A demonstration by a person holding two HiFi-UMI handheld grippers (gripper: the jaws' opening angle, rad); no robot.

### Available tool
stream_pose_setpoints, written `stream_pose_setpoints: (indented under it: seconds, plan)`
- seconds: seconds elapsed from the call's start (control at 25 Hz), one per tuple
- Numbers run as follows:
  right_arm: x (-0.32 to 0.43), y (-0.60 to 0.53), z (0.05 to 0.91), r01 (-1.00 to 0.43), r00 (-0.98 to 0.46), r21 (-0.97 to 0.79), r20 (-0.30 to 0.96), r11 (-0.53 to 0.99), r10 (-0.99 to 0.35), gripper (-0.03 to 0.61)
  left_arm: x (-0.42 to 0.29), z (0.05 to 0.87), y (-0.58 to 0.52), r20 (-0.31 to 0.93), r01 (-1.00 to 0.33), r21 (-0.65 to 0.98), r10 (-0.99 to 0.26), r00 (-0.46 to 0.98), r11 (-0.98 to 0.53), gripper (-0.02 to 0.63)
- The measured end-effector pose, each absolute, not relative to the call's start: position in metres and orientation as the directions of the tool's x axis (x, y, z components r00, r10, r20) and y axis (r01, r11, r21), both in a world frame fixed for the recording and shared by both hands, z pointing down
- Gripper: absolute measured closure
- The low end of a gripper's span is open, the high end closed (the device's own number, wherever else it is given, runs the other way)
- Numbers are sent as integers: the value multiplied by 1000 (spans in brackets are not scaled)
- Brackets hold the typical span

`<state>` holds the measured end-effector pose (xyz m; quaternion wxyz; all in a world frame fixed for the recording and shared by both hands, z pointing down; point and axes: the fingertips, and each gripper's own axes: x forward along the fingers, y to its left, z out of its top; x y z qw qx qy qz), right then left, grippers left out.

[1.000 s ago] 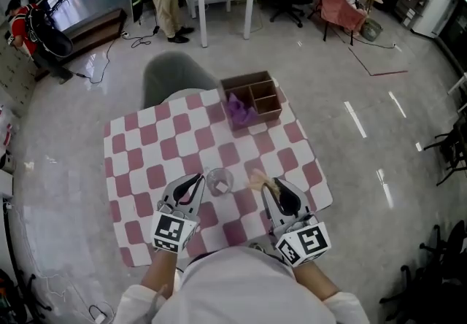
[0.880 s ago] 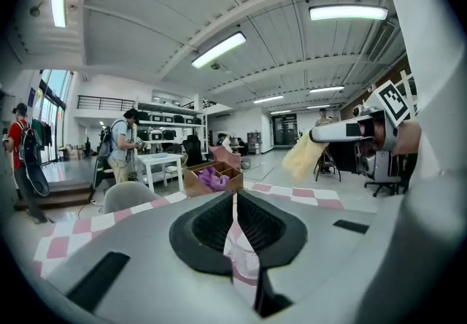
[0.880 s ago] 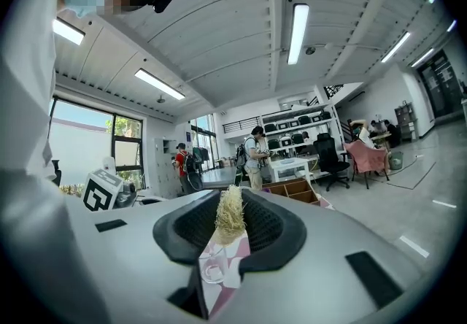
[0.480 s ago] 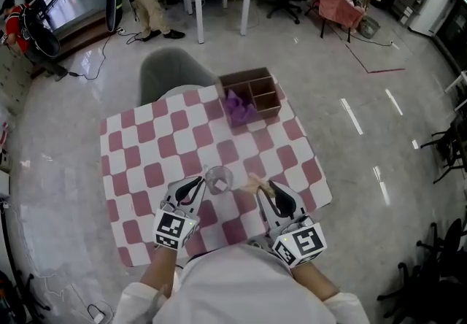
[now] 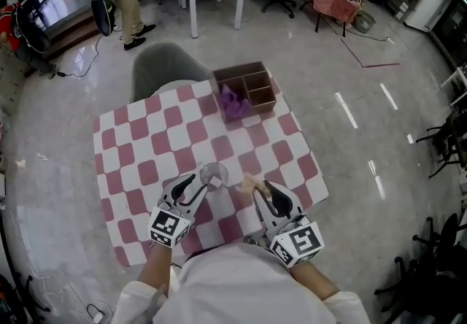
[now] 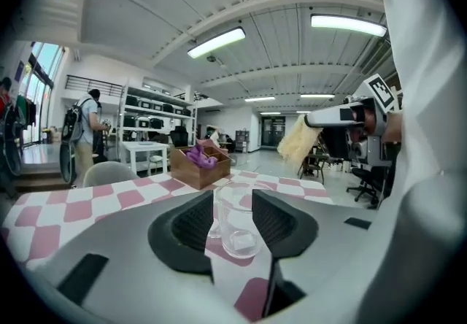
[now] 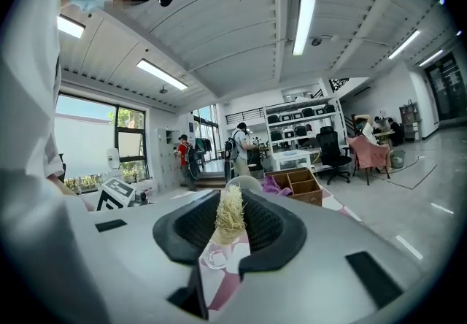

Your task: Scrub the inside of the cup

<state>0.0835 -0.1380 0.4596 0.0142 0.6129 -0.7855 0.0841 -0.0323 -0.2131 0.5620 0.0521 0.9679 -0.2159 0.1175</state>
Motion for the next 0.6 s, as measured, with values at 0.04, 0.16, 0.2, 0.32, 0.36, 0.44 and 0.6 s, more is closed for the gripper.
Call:
stream_pose_setpoints:
  seconds: [0.04, 0.16, 0.2, 0.32, 0.36, 0.44, 0.6]
  plan:
    - [84, -137, 460, -966, -247, -116, 126, 233, -961, 474, -34, 563, -215, 245, -440, 60, -414, 877, -896, 443]
    - [85, -136, 461, -967, -241, -119, 128, 226, -962, 474, -38, 565, -220, 232, -452, 65, -427, 874, -890, 362]
    - [85, -136, 462, -967, -240, -119, 128, 226, -962, 474, -39, 565, -222, 226, -450, 62, -427, 876, -891, 345]
    - [85, -135, 462, -968, -239, -117, 131, 224, -962, 474, -38, 566, -223, 212, -427, 83, -403, 890, -900, 262]
    - [85, -134, 461, -968, -237, -116, 132, 223, -962, 474, -37, 568, -221, 215, -412, 89, -386, 897, -907, 259]
    - [86, -134, 461, -969, -232, -115, 135, 218, -963, 474, -34, 572, -215, 231, -383, 80, -357, 905, -920, 254]
    - [87, -132, 463, -972, -222, -112, 145, 207, -964, 474, -24, 582, -208, 262, -343, 55, -318, 911, -938, 250]
